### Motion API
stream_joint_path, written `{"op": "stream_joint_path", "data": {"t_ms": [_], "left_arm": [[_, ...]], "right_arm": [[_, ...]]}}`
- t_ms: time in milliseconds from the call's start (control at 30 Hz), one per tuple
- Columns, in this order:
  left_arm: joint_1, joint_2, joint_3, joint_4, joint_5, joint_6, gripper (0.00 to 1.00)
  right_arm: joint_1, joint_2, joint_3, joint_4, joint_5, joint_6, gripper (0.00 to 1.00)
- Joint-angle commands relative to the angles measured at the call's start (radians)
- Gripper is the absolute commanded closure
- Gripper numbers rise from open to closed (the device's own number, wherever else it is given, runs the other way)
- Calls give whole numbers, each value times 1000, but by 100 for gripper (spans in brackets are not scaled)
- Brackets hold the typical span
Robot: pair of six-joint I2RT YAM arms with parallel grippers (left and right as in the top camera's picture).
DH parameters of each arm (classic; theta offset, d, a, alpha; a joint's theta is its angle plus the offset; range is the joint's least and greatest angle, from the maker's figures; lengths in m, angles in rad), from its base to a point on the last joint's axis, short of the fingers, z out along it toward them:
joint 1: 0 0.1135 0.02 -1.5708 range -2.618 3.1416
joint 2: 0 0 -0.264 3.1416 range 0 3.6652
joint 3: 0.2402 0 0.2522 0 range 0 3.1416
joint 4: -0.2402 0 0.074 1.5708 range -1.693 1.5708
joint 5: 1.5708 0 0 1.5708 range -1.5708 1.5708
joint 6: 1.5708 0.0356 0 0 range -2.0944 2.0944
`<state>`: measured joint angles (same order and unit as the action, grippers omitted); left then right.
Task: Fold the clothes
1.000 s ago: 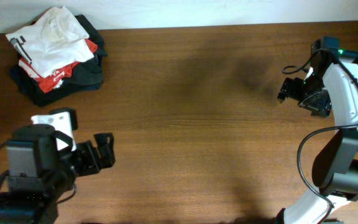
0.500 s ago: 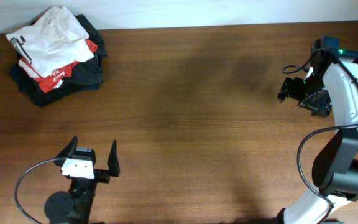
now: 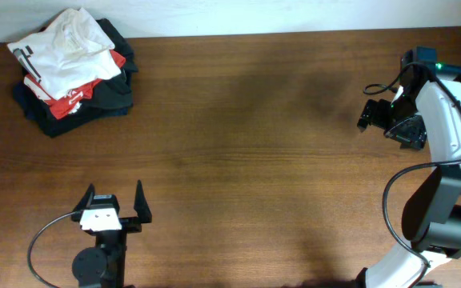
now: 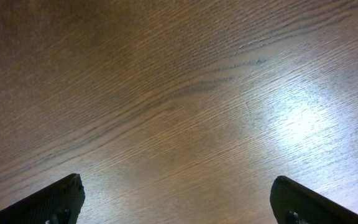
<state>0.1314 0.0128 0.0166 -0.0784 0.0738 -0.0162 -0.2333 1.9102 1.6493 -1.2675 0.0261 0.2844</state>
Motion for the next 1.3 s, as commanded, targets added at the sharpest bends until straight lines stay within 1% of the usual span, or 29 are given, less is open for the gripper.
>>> {"op": "stream_joint_path", "data": {"t_ms": [0,733,833,933,1133,1233,1267], "left_arm": [[0,-8,-8,-2,-41,-36,1],[0,-8,-8,-2,-41,-36,1],[0,-8,-8,-2,-41,-36,1],[0,-8,-8,-2,-41,-36,1],[0,-8,-8,-2,-41,-36,1],[0,-8,-8,-2,-41,-36,1],[0,-8,-8,-2,-41,-36,1]], "right_arm": [[-3,-17,11,0,10,5,1],[-3,6,-2,11,10,5,1],[20,-80,-2,11,9,5,1],[68,-247,-2,11,9,5,1],[151,-481,-5,11,11,5,1],[206,-606,-70,11,38,5,1],[222,-645,-105,41,75,5,1]]}}
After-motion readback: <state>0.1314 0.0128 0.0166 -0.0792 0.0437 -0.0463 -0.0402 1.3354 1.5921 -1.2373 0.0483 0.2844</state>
